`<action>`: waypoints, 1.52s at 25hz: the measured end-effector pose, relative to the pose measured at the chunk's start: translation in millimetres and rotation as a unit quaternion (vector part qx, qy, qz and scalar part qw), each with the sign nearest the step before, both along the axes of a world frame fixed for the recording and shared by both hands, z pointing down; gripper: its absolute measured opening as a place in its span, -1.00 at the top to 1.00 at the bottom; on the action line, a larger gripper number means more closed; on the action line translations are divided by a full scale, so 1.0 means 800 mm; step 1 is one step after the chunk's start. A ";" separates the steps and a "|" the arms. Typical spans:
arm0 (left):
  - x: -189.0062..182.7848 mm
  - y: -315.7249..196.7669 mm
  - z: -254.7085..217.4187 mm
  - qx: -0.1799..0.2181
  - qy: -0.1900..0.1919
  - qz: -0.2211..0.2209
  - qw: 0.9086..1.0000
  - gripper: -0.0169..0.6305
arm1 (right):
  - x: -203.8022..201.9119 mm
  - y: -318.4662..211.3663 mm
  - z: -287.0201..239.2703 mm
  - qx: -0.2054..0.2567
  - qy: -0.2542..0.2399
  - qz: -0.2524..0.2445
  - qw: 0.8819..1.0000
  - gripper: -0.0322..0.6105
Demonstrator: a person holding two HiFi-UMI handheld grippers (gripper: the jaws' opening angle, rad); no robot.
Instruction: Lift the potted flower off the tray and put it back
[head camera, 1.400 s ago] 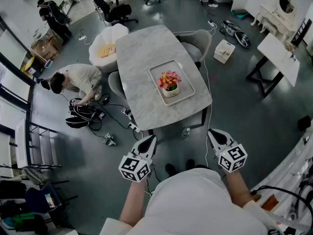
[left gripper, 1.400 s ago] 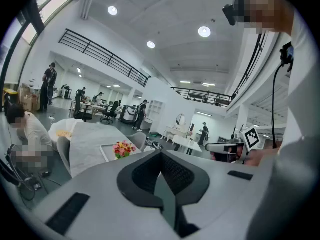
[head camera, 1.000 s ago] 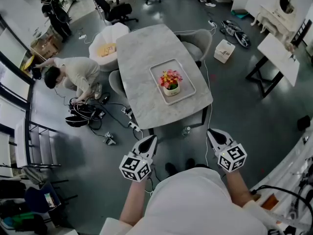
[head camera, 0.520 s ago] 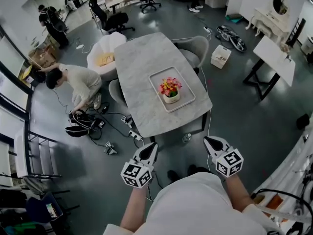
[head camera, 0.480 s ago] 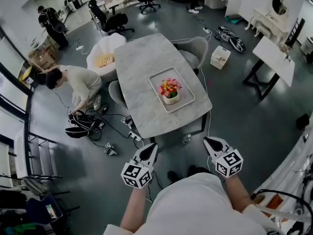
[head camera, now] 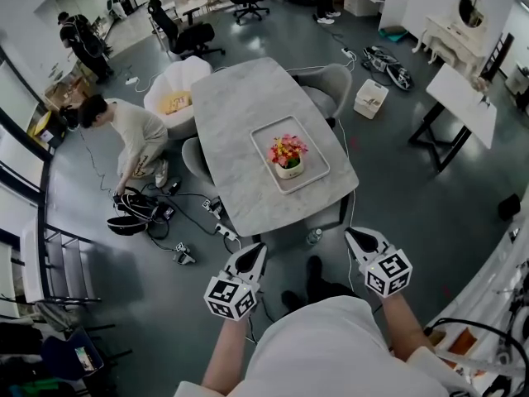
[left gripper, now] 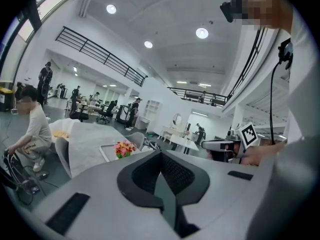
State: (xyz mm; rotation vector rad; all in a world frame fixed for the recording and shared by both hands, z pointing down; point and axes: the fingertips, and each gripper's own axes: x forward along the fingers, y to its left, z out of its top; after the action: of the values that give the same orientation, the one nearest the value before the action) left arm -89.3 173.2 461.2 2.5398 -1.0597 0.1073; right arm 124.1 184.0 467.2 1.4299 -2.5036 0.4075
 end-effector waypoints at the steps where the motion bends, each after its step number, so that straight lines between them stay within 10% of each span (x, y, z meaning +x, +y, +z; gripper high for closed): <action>1: 0.000 -0.004 0.002 -0.001 -0.001 -0.002 1.000 0.93 | 0.001 -0.005 0.001 0.000 0.002 -0.002 1.000 0.84; 24: 0.051 -0.154 0.018 -0.020 -0.013 -0.093 0.995 0.93 | 0.041 -0.206 0.041 0.013 0.106 -0.145 0.984 0.84; 38: 0.074 -0.187 0.039 -0.056 -0.045 -0.112 0.991 0.93 | 0.044 -0.283 0.066 -0.015 0.049 -0.177 0.983 0.84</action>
State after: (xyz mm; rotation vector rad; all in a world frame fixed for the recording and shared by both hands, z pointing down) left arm -30.1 24.0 492.6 2.3177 -1.3263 0.2160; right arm 159.0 -42.7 519.9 0.9381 -2.5851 0.2973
